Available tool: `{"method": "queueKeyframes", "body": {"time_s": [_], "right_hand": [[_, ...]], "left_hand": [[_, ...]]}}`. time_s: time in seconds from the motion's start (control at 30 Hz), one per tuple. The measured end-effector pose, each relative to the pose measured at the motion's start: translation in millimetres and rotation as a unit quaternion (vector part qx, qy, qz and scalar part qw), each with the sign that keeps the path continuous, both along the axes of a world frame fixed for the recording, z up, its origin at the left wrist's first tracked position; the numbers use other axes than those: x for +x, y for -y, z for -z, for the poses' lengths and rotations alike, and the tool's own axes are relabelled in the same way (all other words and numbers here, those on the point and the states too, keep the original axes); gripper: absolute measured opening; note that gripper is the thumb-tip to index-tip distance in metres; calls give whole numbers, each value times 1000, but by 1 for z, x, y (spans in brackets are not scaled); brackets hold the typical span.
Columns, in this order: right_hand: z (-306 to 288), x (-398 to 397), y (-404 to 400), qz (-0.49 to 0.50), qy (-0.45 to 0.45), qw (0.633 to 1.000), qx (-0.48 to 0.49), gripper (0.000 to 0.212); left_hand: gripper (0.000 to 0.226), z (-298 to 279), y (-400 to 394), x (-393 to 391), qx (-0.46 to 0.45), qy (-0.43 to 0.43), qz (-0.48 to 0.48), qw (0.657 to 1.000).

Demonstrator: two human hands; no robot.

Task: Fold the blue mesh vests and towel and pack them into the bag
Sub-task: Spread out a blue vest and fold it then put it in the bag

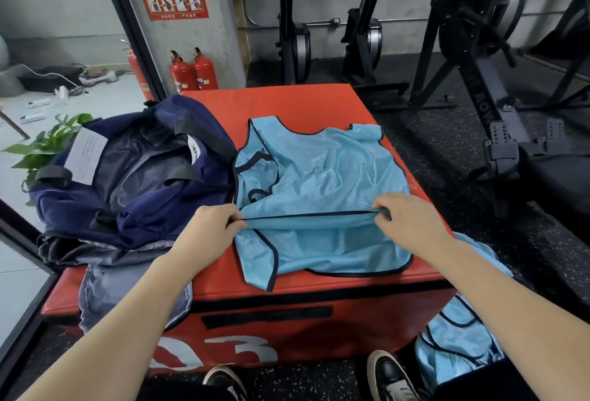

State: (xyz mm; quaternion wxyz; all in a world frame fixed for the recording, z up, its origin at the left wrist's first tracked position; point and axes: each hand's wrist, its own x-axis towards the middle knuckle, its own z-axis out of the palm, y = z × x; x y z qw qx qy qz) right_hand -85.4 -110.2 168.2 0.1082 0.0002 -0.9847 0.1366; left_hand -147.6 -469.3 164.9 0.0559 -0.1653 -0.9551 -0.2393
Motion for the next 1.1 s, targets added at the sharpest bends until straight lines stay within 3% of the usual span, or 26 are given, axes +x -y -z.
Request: {"method": "queueKeyframes", "body": {"time_s": [0.13, 0.3, 0.53, 0.57, 0.7, 0.87, 1.1], "right_hand": [[-6, 7, -19, 55, -23, 997, -56, 15], [-4, 16, -53, 30, -48, 976, -210, 25], [8, 31, -75, -4, 101, 991, -93, 19], [10, 31, -72, -14, 100, 991, -83, 10], [9, 40, -32, -73, 24, 995, -70, 21], [20, 55, 33, -226, 80, 969, -62, 28], [37, 43, 37, -207, 110, 969, -79, 26]], "left_hand": [[15, -3, 6, -4, 31, -7, -32, 999], [7, 0, 5, -4, 35, -38, -18, 999], [4, 8, 6, 6, -32, -20, 54, 998], [1, 9, 6, 8, -38, -31, 62, 997], [16, 6, -7, 30, 24, -31, 76, 996], [23, 11, -37, 59, 33, -19, 226, 973], [26, 21, -46, 55, -69, 2, 253, 965]]}}
